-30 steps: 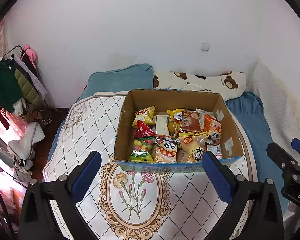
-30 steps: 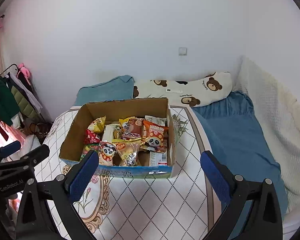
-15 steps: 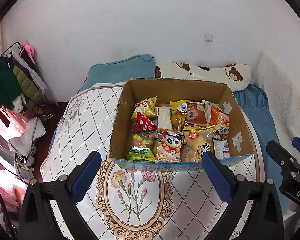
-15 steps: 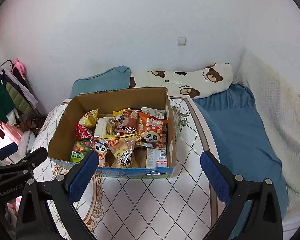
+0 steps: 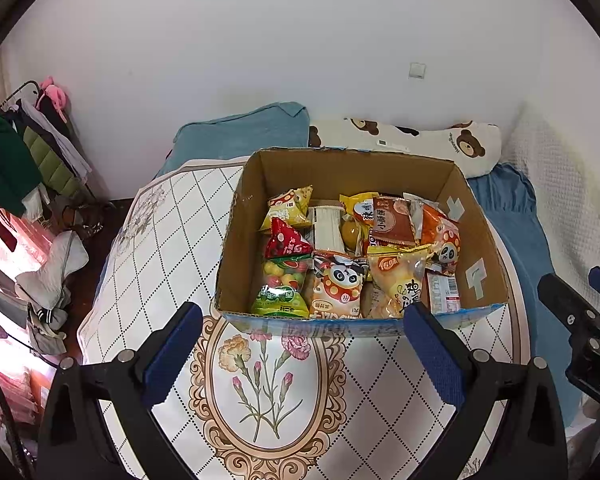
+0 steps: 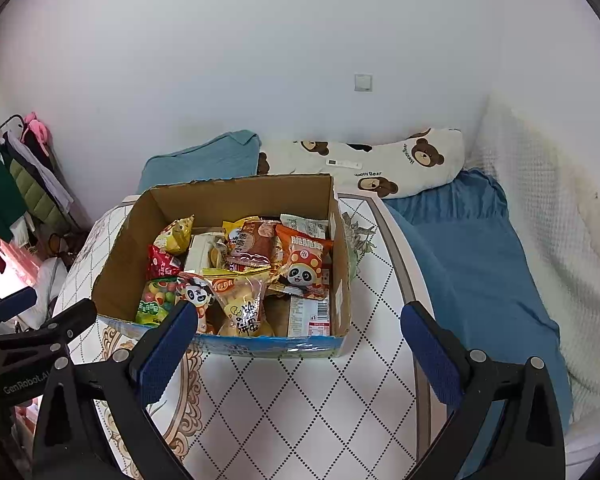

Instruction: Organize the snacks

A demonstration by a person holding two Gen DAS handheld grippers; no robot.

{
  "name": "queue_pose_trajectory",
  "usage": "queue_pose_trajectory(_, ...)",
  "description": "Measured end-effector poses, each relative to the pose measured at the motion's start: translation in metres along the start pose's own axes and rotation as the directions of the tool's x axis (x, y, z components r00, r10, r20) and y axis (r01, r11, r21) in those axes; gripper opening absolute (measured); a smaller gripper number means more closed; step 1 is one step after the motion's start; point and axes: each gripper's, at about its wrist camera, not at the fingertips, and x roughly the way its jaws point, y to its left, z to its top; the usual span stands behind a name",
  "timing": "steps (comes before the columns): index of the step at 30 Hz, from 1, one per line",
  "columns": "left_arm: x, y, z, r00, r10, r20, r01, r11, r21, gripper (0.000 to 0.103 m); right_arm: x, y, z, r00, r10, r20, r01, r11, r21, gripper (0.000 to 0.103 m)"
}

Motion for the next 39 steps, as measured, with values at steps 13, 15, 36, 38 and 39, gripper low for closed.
queue_pose_trajectory(13, -0.0015, 0.0006, -0.0005, 1.0, -0.011, 0.0, 0.011, 1.0, 0.0, 0.103, -0.003, 0.003, 0.0006, 1.0, -0.002, 0.0, 0.002, 1.0, -0.021, 0.103)
queue_pose_trajectory(15, -0.0018, 0.0003, -0.0002, 1.0, -0.009, 0.004, 0.009, 1.0, 0.002, 0.103, -0.0036, 0.0027, 0.0005, 1.0, -0.001, 0.0, 0.001, 1.0, -0.021, 0.103)
queue_pose_trajectory(36, -0.0044, 0.001, 0.0003, 1.0, -0.01, 0.003, 0.01, 1.0, 0.001, 0.103, -0.0073, 0.0027, -0.0023, 1.0, -0.001, 0.002, 0.001, 1.0, -0.021, 0.103)
queue_pose_trajectory(38, -0.0045, 0.001, 0.0003, 1.0, -0.009, 0.004, 0.009, 1.0, 0.002, 0.103, -0.0075, 0.0022, -0.0025, 1.0, 0.0, 0.001, 0.0, 1.0, -0.021, 0.103)
queue_pose_trajectory(39, -0.0045, 0.001, 0.0003, 1.0, -0.01, 0.005, 0.01, 1.0, 0.002, 0.103, -0.0075, 0.0023, -0.0026, 1.0, -0.001, 0.001, 0.001, 1.0, -0.021, 0.103)
